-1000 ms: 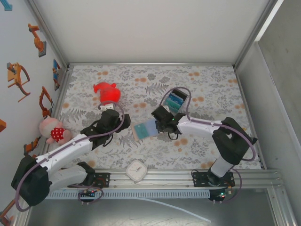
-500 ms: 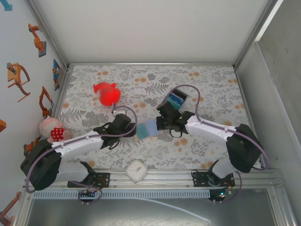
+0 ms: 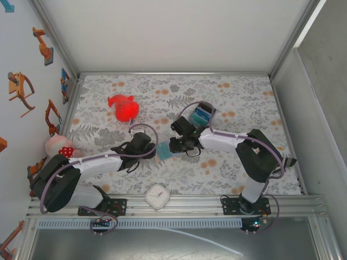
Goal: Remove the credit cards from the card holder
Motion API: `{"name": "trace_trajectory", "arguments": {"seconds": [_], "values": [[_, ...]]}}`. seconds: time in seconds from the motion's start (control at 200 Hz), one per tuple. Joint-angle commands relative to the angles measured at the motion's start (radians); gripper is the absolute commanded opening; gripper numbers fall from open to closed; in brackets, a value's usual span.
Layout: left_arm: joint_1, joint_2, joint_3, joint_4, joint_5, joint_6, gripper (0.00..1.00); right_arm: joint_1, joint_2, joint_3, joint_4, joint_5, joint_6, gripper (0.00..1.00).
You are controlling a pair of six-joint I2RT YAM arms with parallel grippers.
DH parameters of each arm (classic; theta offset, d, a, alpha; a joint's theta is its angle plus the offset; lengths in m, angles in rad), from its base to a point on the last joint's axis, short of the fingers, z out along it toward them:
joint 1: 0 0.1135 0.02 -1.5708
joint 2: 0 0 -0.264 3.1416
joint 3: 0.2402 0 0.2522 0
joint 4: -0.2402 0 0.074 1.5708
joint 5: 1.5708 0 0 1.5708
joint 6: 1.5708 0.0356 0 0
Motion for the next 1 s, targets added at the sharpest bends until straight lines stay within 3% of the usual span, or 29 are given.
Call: {"name": "trace_trajectory", "arguments": {"seconds": [0.0,0.486,0.826,0.992], "values": [[0.027,0.012,-0.031,0.058,0.051,-0.035,0.64,0.01,0.018,0.038,0.007,-0.028,0.005,0.22],[0.05,0.044,-0.02,0.074,0.083,-0.038,0.63,0.04,0.101,0.106,-0.063,-0.012,-0.021,0.26],[0.051,0.076,0.0,0.077,0.09,-0.028,0.53,0.048,0.127,0.111,-0.085,-0.007,-0.008,0.28],[0.051,0.092,0.012,0.079,0.096,-0.022,0.5,0.049,0.119,0.083,-0.016,-0.079,0.021,0.28]]}}
